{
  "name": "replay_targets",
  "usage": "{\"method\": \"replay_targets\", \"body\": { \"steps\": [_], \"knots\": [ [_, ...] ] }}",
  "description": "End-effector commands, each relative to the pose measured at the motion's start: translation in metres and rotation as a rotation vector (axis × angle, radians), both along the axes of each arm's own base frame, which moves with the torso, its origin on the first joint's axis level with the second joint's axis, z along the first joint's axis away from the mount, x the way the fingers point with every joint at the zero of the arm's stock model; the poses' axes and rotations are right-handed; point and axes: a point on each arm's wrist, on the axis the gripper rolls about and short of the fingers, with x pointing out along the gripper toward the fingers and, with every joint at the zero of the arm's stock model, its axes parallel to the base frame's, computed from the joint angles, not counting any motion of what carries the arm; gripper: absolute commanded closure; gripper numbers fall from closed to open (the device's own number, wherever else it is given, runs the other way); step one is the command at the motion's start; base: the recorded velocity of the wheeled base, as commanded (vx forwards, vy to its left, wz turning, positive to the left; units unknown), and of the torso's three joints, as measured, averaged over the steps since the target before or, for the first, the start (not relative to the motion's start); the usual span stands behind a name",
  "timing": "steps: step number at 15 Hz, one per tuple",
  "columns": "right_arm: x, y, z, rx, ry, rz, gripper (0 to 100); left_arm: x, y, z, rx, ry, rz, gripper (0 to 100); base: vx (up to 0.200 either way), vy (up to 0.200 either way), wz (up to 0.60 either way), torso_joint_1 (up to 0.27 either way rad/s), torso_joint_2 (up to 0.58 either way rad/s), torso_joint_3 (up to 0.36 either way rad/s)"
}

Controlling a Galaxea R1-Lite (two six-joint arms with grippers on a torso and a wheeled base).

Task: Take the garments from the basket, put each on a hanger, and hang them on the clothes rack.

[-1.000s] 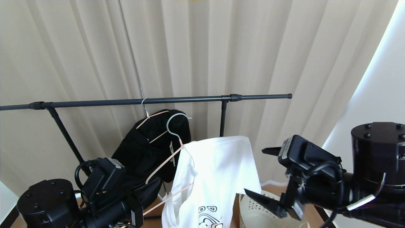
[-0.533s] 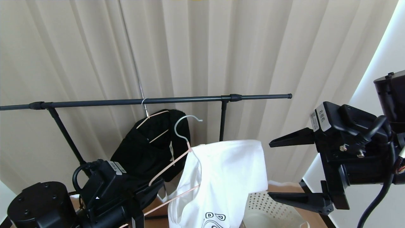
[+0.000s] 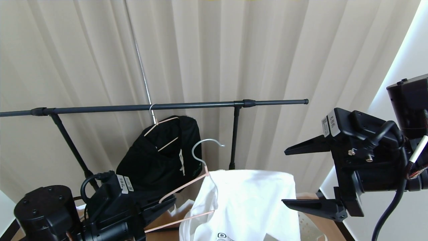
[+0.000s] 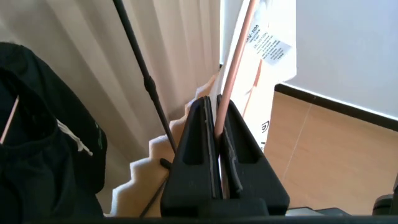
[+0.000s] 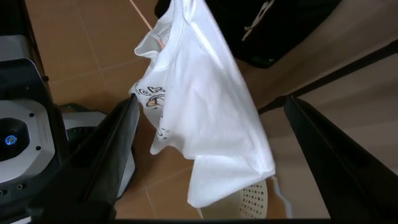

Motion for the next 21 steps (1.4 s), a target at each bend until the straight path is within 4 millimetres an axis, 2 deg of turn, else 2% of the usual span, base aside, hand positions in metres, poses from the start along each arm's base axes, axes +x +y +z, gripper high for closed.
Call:
{"method": "replay_targets", "body": {
  "steps": [1, 6, 11, 17, 21],
  "knots": [
    [0.002, 0.000, -0.007, -0.012, 0.019, -0.003, 0, 0.001, 0.001, -0.001, -0.002, 0.009, 0.005, 100, 0.000, 0.000, 0.00, 0.000, 0.00, 0.000],
    [0.015, 0.006, -0.011, -0.009, 0.013, -0.012, 0, -0.006, -0.001, 0.011, -0.027, -0.047, -0.020, 100, 0.000, 0.000, 0.00, 0.000, 0.00, 0.000],
    [0.031, -0.009, -0.010, 0.013, -0.009, 0.049, 0, -0.009, -0.005, 0.012, -0.029, -0.054, -0.044, 100, 0.000, 0.000, 0.00, 0.000, 0.00, 0.000],
    [0.052, 0.000, -0.029, -0.053, 0.048, 0.116, 0, -0.013, -0.010, 0.013, -0.031, -0.058, -0.068, 100, 0.000, 0.000, 0.00, 0.000, 0.00, 0.000],
    [0.059, 0.005, -0.043, -0.084, 0.082, 0.132, 0, -0.013, -0.009, 0.014, -0.035, -0.064, -0.068, 100, 0.000, 0.000, 0.00, 0.000, 0.00, 0.000]
  ]
}}
